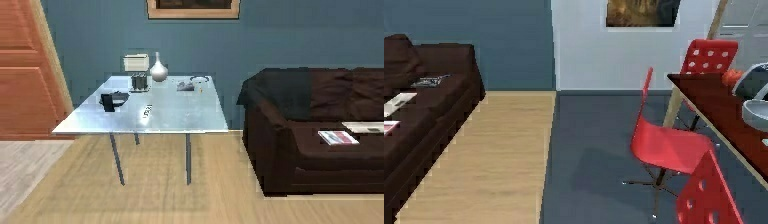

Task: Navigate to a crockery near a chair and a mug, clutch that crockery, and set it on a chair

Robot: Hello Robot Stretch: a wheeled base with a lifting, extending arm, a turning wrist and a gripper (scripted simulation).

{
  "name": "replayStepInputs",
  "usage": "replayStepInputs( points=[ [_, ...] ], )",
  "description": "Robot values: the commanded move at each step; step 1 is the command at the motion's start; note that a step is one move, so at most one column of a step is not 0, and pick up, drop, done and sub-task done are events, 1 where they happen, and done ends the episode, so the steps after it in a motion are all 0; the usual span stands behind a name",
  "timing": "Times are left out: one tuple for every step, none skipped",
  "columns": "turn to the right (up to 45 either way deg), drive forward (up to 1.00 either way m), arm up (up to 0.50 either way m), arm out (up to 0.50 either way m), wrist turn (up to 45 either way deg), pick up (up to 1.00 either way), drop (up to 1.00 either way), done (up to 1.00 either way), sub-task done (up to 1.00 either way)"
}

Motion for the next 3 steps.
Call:
replayStepInputs(
  points=[
    [0.0, 0.05, 0.00, 0.00, 0.0, 0.00, 0.00, 0.00, 0.00],
    [45.0, 0.00, 0.00, 0.00, 0.0, 0.00, 0.00, 0.00, 0.00],
    [39.0, 0.00, 0.00, 0.00, 0.0, 0.00, 0.00, 0.00, 0.00]
  ],
)
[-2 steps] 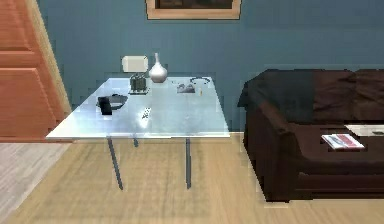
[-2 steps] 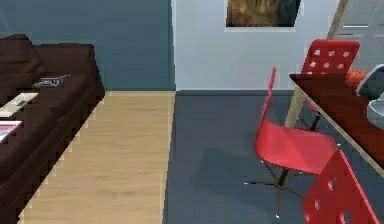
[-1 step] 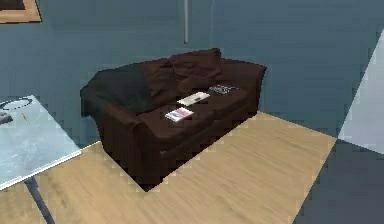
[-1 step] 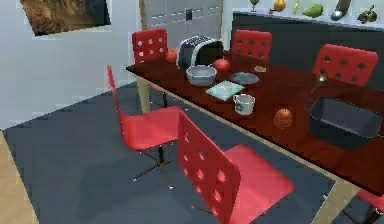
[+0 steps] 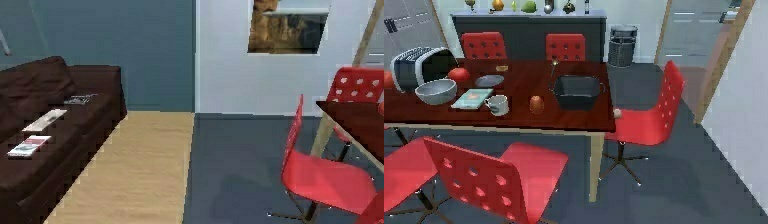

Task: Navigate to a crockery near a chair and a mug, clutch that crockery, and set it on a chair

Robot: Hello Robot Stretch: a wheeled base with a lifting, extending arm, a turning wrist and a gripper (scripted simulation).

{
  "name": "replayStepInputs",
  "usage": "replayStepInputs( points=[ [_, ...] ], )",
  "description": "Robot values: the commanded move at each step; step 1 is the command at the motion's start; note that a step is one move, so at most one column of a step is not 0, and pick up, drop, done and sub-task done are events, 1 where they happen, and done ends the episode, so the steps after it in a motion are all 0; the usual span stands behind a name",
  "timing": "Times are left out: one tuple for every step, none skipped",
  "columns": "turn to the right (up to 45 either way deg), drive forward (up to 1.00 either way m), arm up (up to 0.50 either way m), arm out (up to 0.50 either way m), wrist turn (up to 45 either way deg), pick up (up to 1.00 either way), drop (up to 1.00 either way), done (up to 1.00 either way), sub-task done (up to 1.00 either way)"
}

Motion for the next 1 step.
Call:
replayStepInputs(
  points=[
    [0.0, 0.65, 0.00, 0.00, 0.0, 0.00, 0.00, 0.00, 0.00]
  ],
)
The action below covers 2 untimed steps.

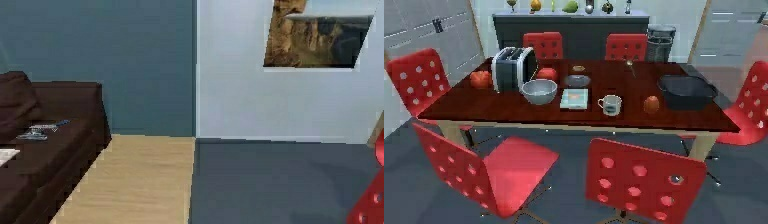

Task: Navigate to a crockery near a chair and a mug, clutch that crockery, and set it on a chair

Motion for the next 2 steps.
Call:
replayStepInputs(
  points=[
    [45.0, 0.00, 0.00, 0.00, 0.0, 0.00, 0.00, 0.00, 0.00],
    [33.0, 0.00, 0.00, 0.00, 0.0, 0.00, 0.00, 0.00, 0.00]
  ],
)
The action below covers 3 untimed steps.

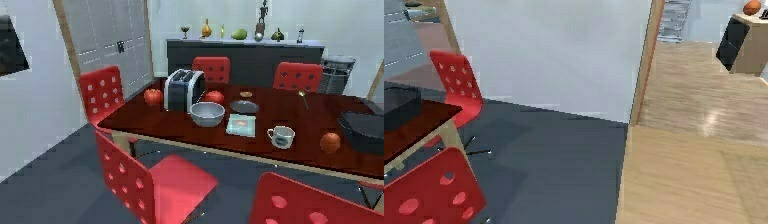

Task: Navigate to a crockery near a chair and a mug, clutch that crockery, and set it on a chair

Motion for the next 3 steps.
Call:
replayStepInputs(
  points=[
    [0.0, 0.35, 0.00, 0.00, 0.0, 0.00, 0.00, 0.00, 0.00],
    [-45.0, 0.00, 0.00, 0.00, 0.0, 0.00, 0.00, 0.00, 0.00],
    [-33.0, 0.00, 0.00, 0.00, 0.0, 0.00, 0.00, 0.00, 0.00]
  ],
)
